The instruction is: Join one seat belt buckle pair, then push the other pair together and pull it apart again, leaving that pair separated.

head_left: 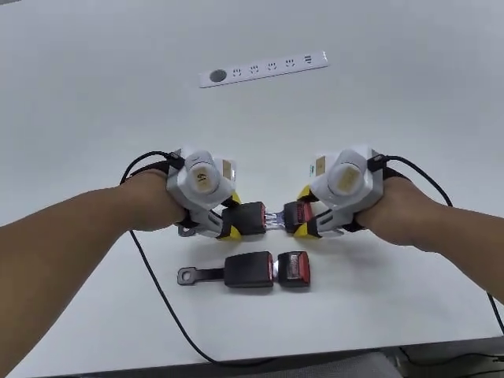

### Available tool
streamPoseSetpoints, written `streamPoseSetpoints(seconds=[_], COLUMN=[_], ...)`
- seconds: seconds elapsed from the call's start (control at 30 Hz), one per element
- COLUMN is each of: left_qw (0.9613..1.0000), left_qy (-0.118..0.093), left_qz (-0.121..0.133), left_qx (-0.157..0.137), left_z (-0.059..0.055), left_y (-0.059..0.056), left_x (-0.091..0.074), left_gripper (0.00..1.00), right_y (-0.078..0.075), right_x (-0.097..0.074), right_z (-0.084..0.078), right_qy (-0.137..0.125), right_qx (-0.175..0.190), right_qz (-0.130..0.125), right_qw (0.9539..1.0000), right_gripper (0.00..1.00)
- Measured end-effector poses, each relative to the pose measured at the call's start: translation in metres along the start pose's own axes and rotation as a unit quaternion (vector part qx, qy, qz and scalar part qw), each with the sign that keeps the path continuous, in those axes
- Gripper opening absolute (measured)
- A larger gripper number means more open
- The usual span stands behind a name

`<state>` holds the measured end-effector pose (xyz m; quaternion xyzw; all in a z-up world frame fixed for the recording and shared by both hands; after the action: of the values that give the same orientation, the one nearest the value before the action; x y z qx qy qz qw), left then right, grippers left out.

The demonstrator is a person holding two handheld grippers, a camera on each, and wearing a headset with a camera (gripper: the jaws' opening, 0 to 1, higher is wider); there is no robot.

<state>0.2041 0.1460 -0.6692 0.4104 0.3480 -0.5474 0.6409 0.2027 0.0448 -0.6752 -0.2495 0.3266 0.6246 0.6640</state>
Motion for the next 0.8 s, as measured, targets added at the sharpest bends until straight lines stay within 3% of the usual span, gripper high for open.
streamPoseSetpoints(seconds=[0.27, 0.57, 0.8], left_qw=[1.0, 0.9999, 0.9996], left_qy=[0.003, 0.007, 0.014], left_qz=[0.004, 0.009, 0.025], left_qx=[0.0, 0.002, -0.003], left_z=[0.0, -0.004, -0.008], left_y=[-0.001, 0.003, 0.006], left_x=[-0.001, 0.001, 0.002], left_gripper=[0.34, 0.34, 0.34], right_y=[-0.004, -0.006, -0.005], right_x=[-0.024, -0.044, -0.057], right_z=[-0.027, -0.056, -0.074], right_qy=[0.001, 0.028, 0.064], right_qx=[0.019, 0.035, 0.05], right_qz=[-0.011, -0.008, -0.007], right_qw=[0.9998, 0.999, 0.9967], right_gripper=[0.35, 0.36, 0.36])
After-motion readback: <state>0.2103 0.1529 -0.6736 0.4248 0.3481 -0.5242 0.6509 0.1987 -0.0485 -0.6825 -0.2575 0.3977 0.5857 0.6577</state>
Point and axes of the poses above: the centre of the closed fingertips' face, and the gripper's own axes: x roughly forward along the fingers, y roughly to its left, z roughly out of its top, the point moved 2 cm from there along -x, roughly backward along the fingers, and after that the axes turned 9 degrees about z, right-handed, at the moved point
